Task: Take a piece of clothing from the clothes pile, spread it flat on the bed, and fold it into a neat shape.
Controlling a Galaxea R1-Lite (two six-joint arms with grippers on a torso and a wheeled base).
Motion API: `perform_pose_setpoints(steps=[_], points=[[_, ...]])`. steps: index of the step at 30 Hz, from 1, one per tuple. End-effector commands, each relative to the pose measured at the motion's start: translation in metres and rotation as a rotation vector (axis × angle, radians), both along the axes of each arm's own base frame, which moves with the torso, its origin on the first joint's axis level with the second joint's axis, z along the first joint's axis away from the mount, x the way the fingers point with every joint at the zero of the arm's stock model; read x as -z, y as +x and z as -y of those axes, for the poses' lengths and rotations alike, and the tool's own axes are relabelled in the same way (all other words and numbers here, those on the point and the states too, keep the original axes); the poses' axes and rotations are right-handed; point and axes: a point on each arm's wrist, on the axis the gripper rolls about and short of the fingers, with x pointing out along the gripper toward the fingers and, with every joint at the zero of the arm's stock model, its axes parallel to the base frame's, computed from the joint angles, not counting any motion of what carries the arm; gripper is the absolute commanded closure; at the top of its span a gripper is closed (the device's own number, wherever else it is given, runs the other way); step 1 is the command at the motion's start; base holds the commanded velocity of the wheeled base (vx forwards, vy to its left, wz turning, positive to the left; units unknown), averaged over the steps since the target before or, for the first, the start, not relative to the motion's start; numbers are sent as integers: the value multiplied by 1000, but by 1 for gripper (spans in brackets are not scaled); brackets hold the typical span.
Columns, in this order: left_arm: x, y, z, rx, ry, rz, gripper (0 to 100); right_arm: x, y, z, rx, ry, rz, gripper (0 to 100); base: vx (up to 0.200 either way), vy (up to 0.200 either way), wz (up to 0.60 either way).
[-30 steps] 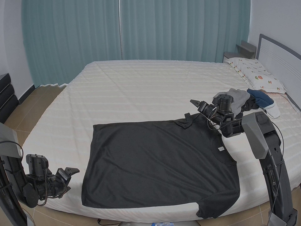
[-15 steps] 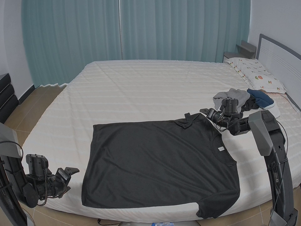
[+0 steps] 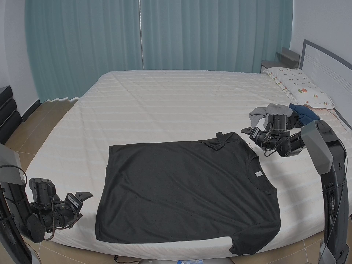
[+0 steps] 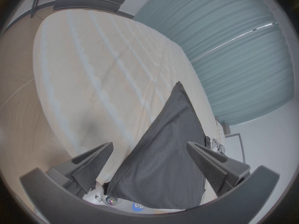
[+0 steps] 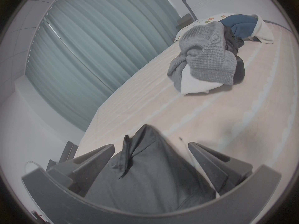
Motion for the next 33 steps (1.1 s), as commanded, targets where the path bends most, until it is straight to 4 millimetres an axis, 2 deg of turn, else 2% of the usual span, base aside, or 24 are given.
perform_pose_setpoints(steps=[1,7,12,13,19,22,27,31,33], points=[[-7,21,3,-11,31,87,0,-29,-18,7,-21,25,8,0,0,0,0],[-16,63,10,-3,90,169,0,-28,-30,6,-49,39,-28,0,0,0,0],[-31,124,15,13,95,152,0,-18,-37,0,-57,38,-70,0,0,0,0],[-33,143,14,9,95,143,0,-14,-39,-4,-59,30,-81,0,0,0,0],[-34,208,20,16,97,133,0,-9,-48,-14,-32,53,-69,0,0,0,0],[-20,237,26,23,101,130,0,-7,-52,-19,-34,63,-73,0,0,0,0],[-12,269,22,-55,139,195,0,-16,-54,-20,-37,77,-61,0,0,0,0],[27,290,24,-69,158,176,0,-18,-53,-20,-23,102,-59,0,0,0,0],[30,296,26,-88,176,196,0,-18,-53,-19,-16,109,-62,0,0,0,0]])
